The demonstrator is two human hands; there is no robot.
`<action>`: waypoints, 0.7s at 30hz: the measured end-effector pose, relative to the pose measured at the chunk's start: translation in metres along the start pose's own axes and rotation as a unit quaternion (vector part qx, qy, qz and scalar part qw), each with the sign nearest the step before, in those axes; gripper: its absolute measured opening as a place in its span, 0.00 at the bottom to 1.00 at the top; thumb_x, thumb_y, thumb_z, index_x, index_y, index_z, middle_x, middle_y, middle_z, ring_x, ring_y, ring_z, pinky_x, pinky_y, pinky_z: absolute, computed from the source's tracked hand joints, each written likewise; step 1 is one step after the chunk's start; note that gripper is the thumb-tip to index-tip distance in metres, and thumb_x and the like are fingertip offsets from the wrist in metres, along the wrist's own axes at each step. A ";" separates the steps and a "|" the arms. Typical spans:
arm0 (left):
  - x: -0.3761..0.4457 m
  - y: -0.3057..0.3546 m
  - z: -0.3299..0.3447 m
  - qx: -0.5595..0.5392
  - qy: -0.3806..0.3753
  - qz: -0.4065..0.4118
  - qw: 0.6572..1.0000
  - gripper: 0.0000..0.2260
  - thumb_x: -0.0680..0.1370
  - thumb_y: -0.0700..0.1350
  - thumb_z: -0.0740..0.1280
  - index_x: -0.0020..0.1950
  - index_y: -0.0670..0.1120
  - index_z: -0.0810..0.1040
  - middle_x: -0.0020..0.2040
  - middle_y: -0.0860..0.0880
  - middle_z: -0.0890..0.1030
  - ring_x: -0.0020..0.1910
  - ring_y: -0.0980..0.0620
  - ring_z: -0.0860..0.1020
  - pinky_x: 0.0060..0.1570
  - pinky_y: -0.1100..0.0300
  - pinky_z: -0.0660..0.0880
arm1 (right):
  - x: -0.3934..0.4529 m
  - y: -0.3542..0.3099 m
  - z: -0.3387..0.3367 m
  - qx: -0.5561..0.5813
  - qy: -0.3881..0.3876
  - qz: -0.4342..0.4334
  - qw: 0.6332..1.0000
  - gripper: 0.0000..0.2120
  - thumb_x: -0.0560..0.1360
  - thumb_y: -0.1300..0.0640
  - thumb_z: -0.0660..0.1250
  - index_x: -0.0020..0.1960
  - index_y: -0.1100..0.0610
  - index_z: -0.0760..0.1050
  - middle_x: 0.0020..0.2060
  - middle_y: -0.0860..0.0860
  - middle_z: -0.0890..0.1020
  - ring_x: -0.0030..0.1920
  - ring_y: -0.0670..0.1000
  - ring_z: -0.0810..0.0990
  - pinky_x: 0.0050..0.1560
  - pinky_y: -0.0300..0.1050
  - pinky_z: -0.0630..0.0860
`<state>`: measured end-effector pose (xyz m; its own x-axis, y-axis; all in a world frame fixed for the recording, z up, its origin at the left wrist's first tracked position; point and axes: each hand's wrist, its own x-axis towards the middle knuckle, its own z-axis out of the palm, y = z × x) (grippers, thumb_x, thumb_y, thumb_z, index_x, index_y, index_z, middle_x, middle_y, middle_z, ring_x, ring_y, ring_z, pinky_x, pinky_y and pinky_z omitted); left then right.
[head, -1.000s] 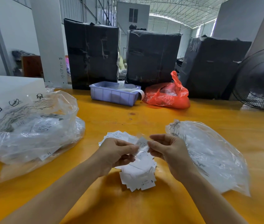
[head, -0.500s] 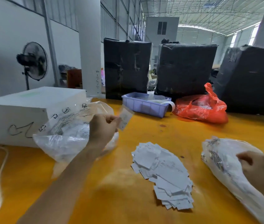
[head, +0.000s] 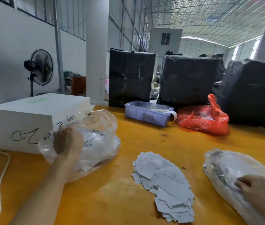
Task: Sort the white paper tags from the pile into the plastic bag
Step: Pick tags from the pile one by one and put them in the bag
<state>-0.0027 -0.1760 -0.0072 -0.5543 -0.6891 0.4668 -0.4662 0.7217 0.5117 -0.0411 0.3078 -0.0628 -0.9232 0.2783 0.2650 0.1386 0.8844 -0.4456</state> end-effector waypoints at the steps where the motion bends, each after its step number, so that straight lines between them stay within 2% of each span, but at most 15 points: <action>1: 0.001 0.000 0.002 0.009 0.034 0.010 0.999 0.12 0.76 0.38 0.65 0.57 0.34 0.77 0.55 0.33 0.76 0.51 0.33 0.73 0.41 0.46 0.72 | -0.008 -0.010 -0.009 -0.017 0.020 0.000 1.000 0.11 0.70 0.58 0.73 0.31 0.47 0.78 0.39 0.54 0.85 0.40 0.57 0.79 0.39 0.47 0.71; 4: 0.004 0.005 0.014 -0.037 0.093 0.073 0.992 0.13 0.72 0.34 0.67 0.56 0.33 0.78 0.57 0.31 0.74 0.52 0.29 0.70 0.43 0.40 0.73 | -0.015 -0.017 -0.016 -0.037 0.027 -0.008 0.999 0.07 0.73 0.64 0.66 0.40 0.59 0.83 0.42 0.54 0.84 0.42 0.56 0.80 0.38 0.47 0.72; 6: 0.009 0.007 0.024 -0.086 0.113 0.113 0.983 0.14 0.72 0.33 0.66 0.57 0.32 0.77 0.60 0.32 0.72 0.56 0.29 0.69 0.50 0.36 0.72 | -0.017 -0.021 -0.018 -0.034 0.008 -0.005 0.999 0.08 0.73 0.64 0.65 0.43 0.59 0.82 0.43 0.53 0.83 0.45 0.55 0.80 0.41 0.45 0.73; 9: 0.001 0.024 0.027 -0.123 0.143 0.190 0.963 0.12 0.74 0.34 0.64 0.57 0.34 0.77 0.61 0.35 0.72 0.58 0.32 0.69 0.54 0.39 0.71 | -0.017 -0.024 -0.022 -0.051 0.006 -0.019 0.999 0.08 0.74 0.61 0.63 0.39 0.55 0.78 0.40 0.51 0.81 0.42 0.52 0.78 0.38 0.42 0.70; 12: -0.025 0.050 0.022 -0.118 0.180 0.274 0.937 0.10 0.73 0.33 0.66 0.54 0.35 0.79 0.57 0.35 0.76 0.53 0.32 0.72 0.50 0.41 0.70 | -0.018 -0.025 -0.022 -0.048 0.021 -0.017 0.998 0.07 0.72 0.60 0.63 0.36 0.57 0.74 0.36 0.52 0.78 0.38 0.52 0.75 0.35 0.44 0.68; 14: -0.049 0.069 0.019 -0.136 0.152 0.315 0.927 0.10 0.70 0.31 0.69 0.51 0.36 0.81 0.54 0.35 0.78 0.51 0.33 0.74 0.49 0.40 0.71 | -0.019 -0.026 -0.024 -0.030 0.030 -0.015 0.999 0.08 0.72 0.59 0.66 0.34 0.56 0.73 0.35 0.51 0.78 0.37 0.52 0.74 0.35 0.44 0.68; 17: -0.089 0.092 0.021 -0.194 0.060 0.353 0.913 0.11 0.66 0.28 0.72 0.46 0.36 0.82 0.50 0.36 0.80 0.48 0.34 0.77 0.48 0.42 0.74 | -0.020 -0.026 -0.026 0.001 0.031 -0.017 0.999 0.14 0.71 0.57 0.73 0.32 0.52 0.69 0.32 0.48 0.76 0.36 0.49 0.73 0.34 0.41 0.65; 19: -0.114 0.100 0.026 -0.226 -0.017 0.368 0.902 0.11 0.65 0.28 0.74 0.45 0.38 0.83 0.48 0.38 0.82 0.47 0.36 0.78 0.49 0.45 0.75 | -0.020 -0.027 -0.028 0.024 0.048 -0.025 0.998 0.12 0.70 0.59 0.74 0.33 0.54 0.73 0.32 0.50 0.78 0.36 0.50 0.76 0.35 0.41 0.66; 21: -0.133 0.103 0.032 -0.247 -0.094 0.369 0.891 0.11 0.67 0.30 0.74 0.47 0.40 0.83 0.50 0.42 0.82 0.51 0.41 0.78 0.52 0.51 0.73 | -0.020 -0.029 -0.030 0.062 0.113 -0.040 0.991 0.04 0.70 0.64 0.72 0.37 0.59 0.79 0.34 0.54 0.82 0.39 0.56 0.80 0.37 0.42 0.68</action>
<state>0.0006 -0.0082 -0.0396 -0.7120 0.0172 0.7020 0.4075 0.8242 0.3931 -0.0159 0.2880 -0.0299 -0.8234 0.2977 0.4832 0.0098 0.8587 -0.5124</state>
